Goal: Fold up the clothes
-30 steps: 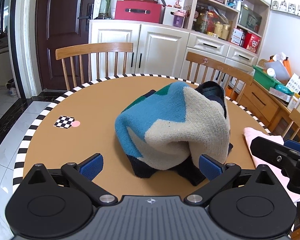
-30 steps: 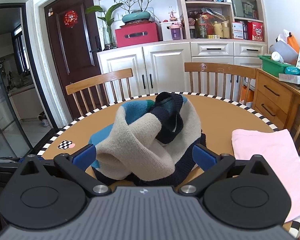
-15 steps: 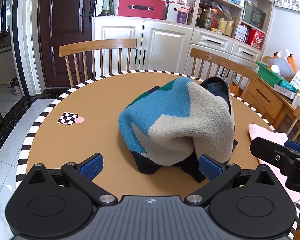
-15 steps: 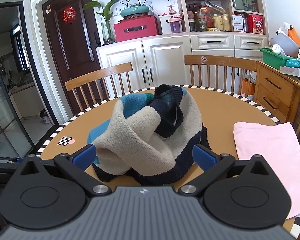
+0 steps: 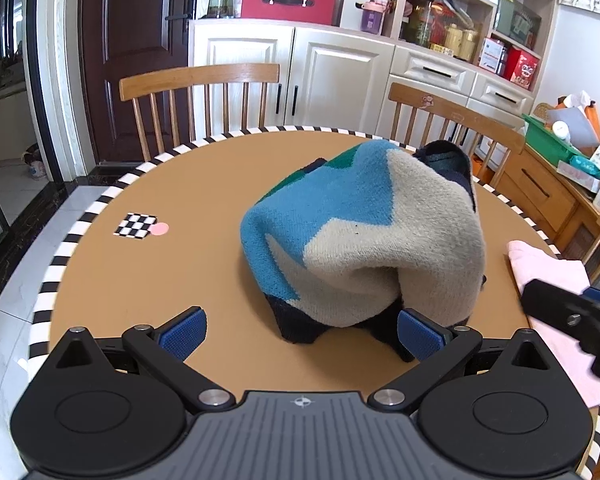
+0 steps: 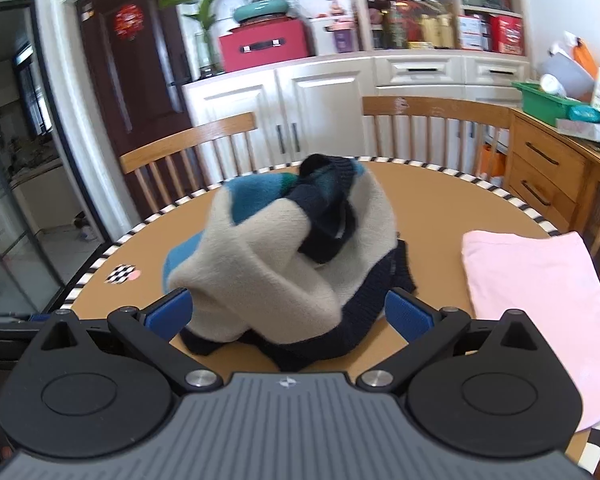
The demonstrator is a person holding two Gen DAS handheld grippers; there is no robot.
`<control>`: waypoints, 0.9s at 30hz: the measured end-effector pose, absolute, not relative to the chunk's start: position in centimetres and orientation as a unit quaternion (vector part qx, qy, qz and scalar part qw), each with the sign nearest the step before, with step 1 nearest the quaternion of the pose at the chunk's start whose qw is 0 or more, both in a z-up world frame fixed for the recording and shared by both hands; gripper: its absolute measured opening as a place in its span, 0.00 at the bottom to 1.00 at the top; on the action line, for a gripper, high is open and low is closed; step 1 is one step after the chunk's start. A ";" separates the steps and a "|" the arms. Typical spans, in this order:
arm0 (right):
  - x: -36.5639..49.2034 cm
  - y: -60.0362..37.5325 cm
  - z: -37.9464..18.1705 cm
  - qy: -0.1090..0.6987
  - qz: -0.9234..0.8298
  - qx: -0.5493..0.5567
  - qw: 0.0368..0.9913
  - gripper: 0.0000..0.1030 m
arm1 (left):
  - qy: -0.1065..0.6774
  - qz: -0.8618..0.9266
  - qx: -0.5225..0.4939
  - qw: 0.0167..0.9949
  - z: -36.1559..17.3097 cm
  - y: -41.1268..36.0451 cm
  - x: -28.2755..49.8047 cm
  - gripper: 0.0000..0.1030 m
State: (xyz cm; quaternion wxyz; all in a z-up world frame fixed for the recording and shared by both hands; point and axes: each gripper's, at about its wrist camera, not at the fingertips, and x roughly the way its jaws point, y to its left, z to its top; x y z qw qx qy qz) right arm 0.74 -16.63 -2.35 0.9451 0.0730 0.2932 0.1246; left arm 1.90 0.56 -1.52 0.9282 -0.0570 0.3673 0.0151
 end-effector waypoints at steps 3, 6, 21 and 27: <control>1.5 -17.8 -2.7 0.295 0.114 0.091 0.944 1.00 | 0.365 0.010 -0.046 0.930 -2.5 0.0 3.1 1.00; 2.2 -18.9 -3.5 0.308 0.104 0.111 0.939 1.00 | 0.356 -0.006 -0.014 0.934 -3.1 -1.4 4.3 0.96; 3.8 -24.7 -4.8 0.306 0.026 0.116 0.945 1.00 | 0.348 -0.050 0.014 0.936 -0.1 -8.8 12.4 0.99; 5.6 -24.6 -5.0 0.343 0.034 0.130 0.930 1.00 | 0.446 -0.020 -0.007 0.895 -3.4 -8.5 18.1 0.40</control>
